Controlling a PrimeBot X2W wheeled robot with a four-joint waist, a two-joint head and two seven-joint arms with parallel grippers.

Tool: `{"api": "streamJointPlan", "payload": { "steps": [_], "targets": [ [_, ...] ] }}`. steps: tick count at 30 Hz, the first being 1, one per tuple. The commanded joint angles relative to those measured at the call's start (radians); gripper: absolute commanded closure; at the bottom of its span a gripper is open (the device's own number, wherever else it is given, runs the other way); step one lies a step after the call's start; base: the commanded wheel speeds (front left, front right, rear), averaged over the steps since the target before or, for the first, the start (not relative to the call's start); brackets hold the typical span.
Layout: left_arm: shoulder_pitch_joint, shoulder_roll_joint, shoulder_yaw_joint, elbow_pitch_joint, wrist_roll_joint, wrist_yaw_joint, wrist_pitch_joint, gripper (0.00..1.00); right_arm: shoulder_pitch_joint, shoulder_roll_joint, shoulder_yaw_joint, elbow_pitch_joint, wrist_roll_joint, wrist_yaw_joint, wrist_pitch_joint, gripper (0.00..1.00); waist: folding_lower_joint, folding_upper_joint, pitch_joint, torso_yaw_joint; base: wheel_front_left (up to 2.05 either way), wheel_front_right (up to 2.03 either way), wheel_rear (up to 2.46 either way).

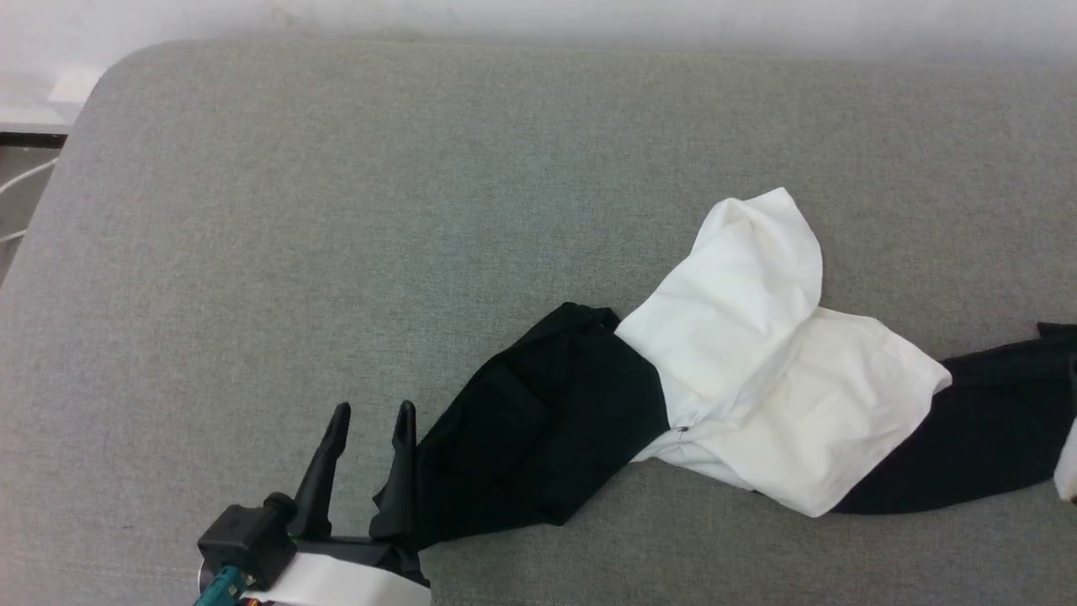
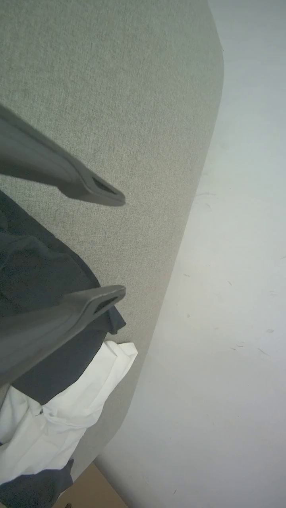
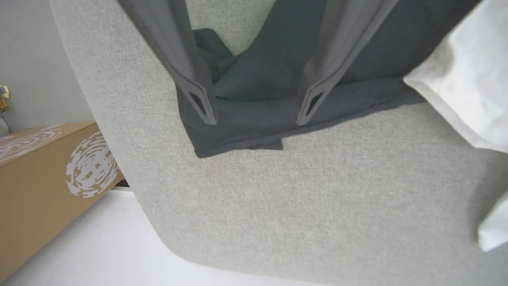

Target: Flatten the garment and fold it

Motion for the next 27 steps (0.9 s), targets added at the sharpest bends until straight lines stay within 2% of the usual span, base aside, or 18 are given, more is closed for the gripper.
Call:
{"api": "streamJointPlan", "payload": {
  "steps": [1,5,9,14,20,27],
  "targets": [
    [-0.02,-0.001,0.001,-0.001,0.01,-0.006,-0.005,0.0,-0.017,0.021,0.003,-0.031,0.012,-0.001,-0.021,0.0,-0.0001,0.0,0.003,-0.001,0.0,0.0,0.0],
    [-0.02,-0.001,-0.002,-0.008,0.006,-0.003,-0.005,0.0,0.004,0.079,0.024,-0.136,0.023,-0.001,-0.084,0.0,-0.0001,0.0,0.003,-0.005,0.0,0.0,0.0],
    [-0.023,-0.001,-0.004,-0.02,0.006,-0.001,-0.005,0.0,0.066,0.163,0.06,-0.264,0.021,-0.001,-0.219,0.0,-0.0001,0.0,-0.001,-0.009,0.0,0.0,0.0],
    [-0.017,-0.001,-0.002,-0.033,0.013,-0.004,-0.005,0.0,0.155,0.197,0.118,-0.321,0.02,-0.001,-0.358,0.0,-0.0001,0.0,-0.012,-0.02,0.0,0.0,0.0],
    [0.003,-0.001,-0.015,-0.04,0.063,-0.016,-0.005,0.0,0.272,0.199,0.179,-0.252,0.199,-0.001,-0.527,0.0,-0.0001,0.0,-0.037,-0.041,0.0,0.0,0.0],
    [-0.045,0.026,-0.062,-0.04,0.117,-0.034,0.024,0.0,0.299,0.199,0.203,-0.205,0.236,-0.001,-0.564,0.0,-0.0001,0.0,-0.056,-0.076,0.0,0.0,0.0]
  ]
}}
